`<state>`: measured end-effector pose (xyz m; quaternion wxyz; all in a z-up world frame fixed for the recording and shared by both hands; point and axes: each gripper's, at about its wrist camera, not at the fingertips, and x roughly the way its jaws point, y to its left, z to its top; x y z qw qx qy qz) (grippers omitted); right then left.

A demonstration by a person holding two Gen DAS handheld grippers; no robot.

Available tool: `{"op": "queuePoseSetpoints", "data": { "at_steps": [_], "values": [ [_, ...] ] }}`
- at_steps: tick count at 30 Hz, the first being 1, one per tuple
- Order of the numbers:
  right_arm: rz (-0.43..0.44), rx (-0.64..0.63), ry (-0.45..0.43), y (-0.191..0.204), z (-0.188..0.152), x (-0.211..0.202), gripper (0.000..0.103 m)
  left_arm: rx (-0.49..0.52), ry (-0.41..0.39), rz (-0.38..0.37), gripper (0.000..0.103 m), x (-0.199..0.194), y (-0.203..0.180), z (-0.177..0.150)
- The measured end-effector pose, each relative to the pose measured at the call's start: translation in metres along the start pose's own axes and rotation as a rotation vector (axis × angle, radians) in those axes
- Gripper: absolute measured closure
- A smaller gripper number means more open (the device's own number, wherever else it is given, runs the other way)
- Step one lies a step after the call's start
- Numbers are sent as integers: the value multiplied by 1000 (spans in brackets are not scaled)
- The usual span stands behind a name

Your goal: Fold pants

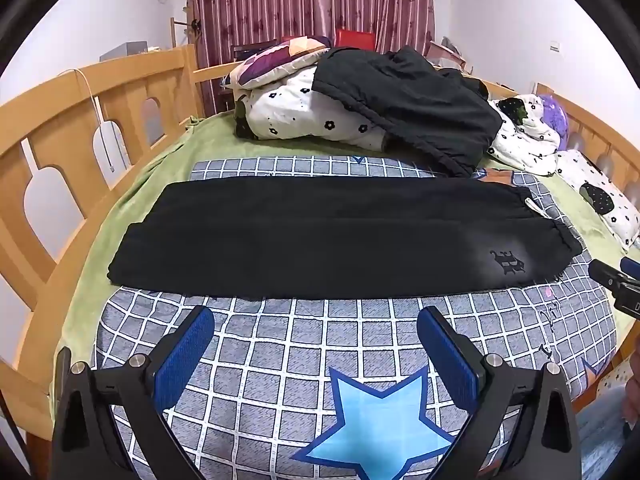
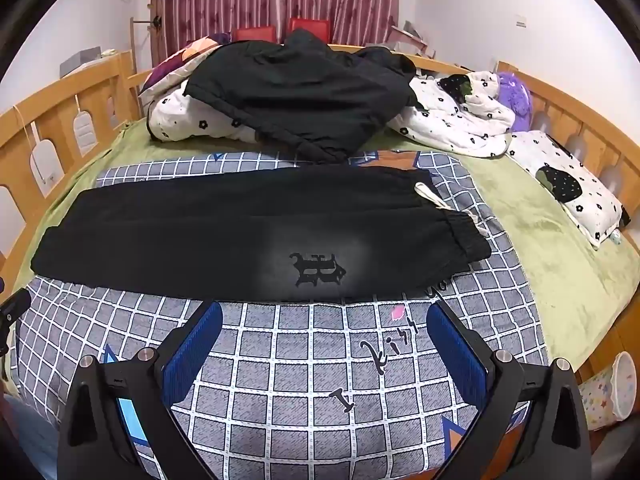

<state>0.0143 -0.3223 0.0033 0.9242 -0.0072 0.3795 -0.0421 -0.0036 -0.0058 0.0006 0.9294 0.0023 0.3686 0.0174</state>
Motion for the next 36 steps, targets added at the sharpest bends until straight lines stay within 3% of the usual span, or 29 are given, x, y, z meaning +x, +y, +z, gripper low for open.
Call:
{"op": "queuePoseSetpoints", "data": {
  "at_steps": [36],
  "values": [
    [8,-5,-3,0,0,-5,3,-21,8,19,1,2,4,2]
  ]
}}
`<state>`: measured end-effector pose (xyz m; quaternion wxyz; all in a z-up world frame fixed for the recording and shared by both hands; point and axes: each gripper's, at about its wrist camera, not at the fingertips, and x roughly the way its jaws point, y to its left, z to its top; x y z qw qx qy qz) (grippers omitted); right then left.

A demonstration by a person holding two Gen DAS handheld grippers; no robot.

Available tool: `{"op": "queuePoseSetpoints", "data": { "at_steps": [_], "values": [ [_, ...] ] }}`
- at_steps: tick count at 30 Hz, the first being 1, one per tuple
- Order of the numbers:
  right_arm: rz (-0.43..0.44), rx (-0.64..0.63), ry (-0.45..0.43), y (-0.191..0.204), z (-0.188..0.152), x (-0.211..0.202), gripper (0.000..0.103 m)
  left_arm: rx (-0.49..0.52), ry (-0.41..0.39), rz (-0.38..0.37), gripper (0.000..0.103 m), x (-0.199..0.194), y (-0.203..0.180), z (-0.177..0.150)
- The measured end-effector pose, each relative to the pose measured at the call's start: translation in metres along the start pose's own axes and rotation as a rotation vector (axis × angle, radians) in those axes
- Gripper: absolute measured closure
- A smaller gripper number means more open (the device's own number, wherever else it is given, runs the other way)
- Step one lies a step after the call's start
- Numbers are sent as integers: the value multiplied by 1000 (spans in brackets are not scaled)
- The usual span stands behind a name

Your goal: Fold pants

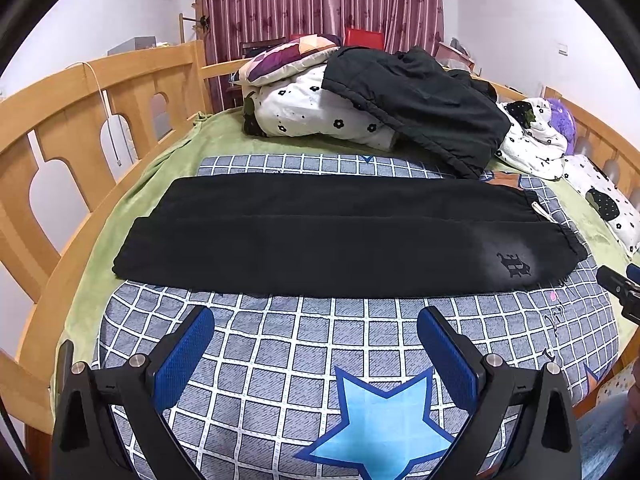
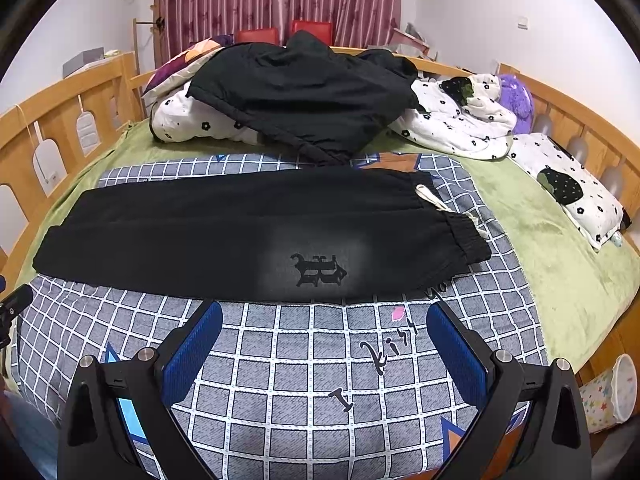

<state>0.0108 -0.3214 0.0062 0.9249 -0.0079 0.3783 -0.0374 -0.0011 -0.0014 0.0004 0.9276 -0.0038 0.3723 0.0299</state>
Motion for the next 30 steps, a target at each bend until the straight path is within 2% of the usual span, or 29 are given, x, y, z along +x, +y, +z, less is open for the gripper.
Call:
{"op": "queuePoseSetpoints", "data": {
  "at_steps": [30],
  "values": [
    [3,-4,-5,-2,-1,-2,3,0,-3,-1,1,-2,1,-1]
  ]
}}
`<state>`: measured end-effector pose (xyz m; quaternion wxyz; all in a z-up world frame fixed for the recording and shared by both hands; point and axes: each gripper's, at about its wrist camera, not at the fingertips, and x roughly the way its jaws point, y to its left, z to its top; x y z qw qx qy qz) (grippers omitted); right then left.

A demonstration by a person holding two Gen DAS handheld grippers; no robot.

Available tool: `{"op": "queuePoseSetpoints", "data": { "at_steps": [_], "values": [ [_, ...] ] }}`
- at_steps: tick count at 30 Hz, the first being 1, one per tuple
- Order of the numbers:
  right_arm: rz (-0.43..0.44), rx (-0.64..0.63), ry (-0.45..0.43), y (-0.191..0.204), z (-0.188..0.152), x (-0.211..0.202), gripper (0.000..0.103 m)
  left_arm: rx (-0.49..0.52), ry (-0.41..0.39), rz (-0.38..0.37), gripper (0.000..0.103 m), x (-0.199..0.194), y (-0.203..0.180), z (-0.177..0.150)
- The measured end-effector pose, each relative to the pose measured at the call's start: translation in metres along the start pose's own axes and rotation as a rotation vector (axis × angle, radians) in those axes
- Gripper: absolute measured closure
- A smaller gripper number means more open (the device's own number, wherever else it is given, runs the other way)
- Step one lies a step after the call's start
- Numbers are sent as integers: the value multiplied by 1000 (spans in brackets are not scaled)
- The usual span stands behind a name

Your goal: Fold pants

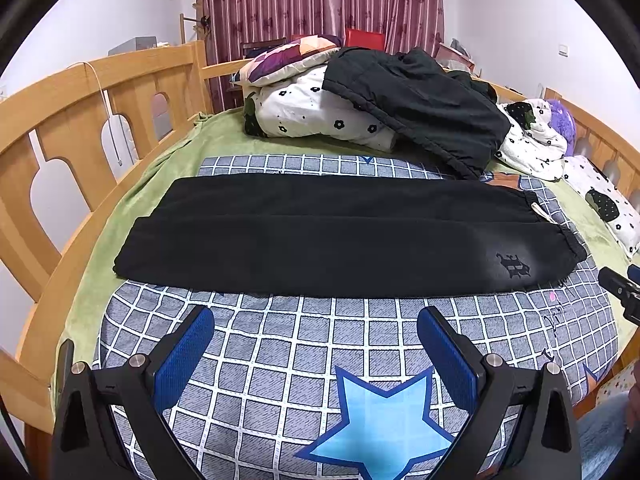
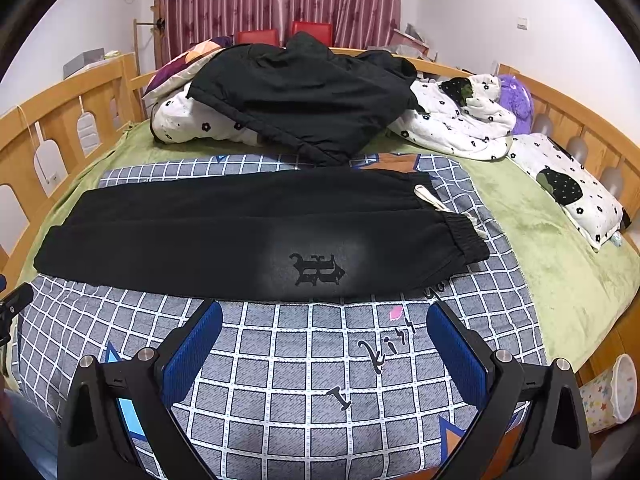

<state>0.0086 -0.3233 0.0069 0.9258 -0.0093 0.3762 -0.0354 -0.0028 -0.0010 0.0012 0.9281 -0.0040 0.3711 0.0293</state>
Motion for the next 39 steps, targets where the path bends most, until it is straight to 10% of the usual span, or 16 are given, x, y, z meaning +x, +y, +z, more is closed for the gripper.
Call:
{"op": "queuePoseSetpoints", "data": {
  "at_steps": [27,39],
  "values": [
    [55,66,-55,-2,7,-36,3,-13,-25,-42,1,-18,-3,4],
    [57,-16,-243,-28,56,-96,3,-47,-93,70,0,-40,49,59]
  ]
}}
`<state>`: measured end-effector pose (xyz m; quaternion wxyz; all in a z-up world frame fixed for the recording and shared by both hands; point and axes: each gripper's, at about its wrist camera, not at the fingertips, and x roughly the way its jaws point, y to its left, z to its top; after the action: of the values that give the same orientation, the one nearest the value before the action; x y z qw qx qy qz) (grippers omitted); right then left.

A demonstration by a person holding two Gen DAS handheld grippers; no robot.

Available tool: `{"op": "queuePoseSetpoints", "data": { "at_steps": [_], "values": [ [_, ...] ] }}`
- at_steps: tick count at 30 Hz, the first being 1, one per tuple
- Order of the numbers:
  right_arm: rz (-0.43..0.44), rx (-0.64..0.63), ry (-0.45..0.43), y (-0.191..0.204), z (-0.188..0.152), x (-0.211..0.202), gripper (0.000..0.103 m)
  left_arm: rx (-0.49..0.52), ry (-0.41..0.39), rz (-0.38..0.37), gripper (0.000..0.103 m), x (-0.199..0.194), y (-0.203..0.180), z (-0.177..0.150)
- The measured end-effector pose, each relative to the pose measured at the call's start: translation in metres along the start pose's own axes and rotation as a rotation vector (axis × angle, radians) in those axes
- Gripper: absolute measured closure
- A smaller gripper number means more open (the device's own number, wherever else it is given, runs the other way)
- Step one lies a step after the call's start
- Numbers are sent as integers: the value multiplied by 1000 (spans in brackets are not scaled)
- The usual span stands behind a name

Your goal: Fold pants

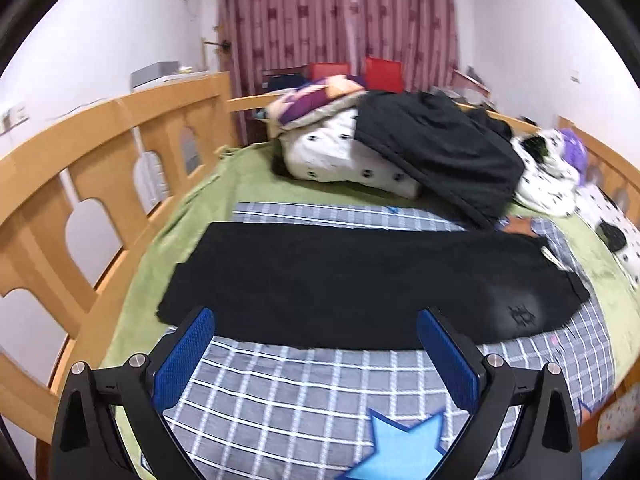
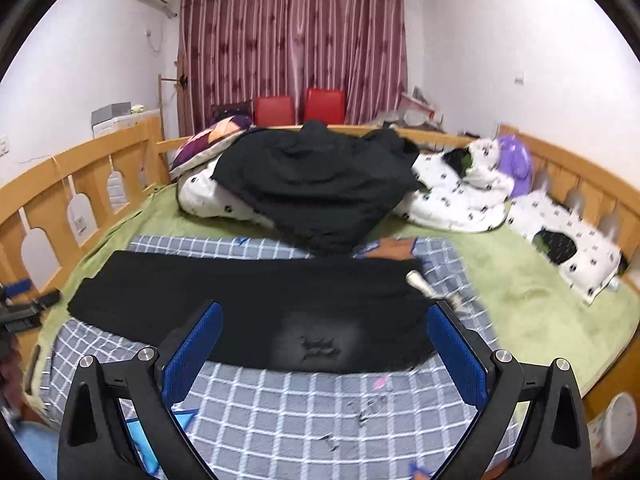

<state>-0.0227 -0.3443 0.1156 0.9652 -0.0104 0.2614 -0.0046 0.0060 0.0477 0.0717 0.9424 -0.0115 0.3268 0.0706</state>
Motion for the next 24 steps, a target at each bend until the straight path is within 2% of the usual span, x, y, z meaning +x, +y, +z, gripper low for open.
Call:
{"op": "queuePoseSetpoints", "data": {
  "at_steps": [3,8,10,12,15,20,24],
  "values": [
    [7,-18,10,-17,1,16,3,-47,9,-8,1,23,28,-7],
    [58,33,90,-47,-26,69,6,-139,128,-71,3,97,69,-44],
    [64,86,161,-61,-49,103,16,-176,189,-89,14,126,83,-68],
    [64,152,211,-73,-74,133,29,-206,231,-113,15,152,96,-91],
    [100,237,285,-89,-114,177,36,-252,257,-131,15,178,114,-114],
    [106,346,357,-105,-147,228,36,-363,266,-163,15,211,139,-124],
    [128,415,367,-111,-152,257,36,-488,288,-219,15,244,152,-121]
  ]
}}
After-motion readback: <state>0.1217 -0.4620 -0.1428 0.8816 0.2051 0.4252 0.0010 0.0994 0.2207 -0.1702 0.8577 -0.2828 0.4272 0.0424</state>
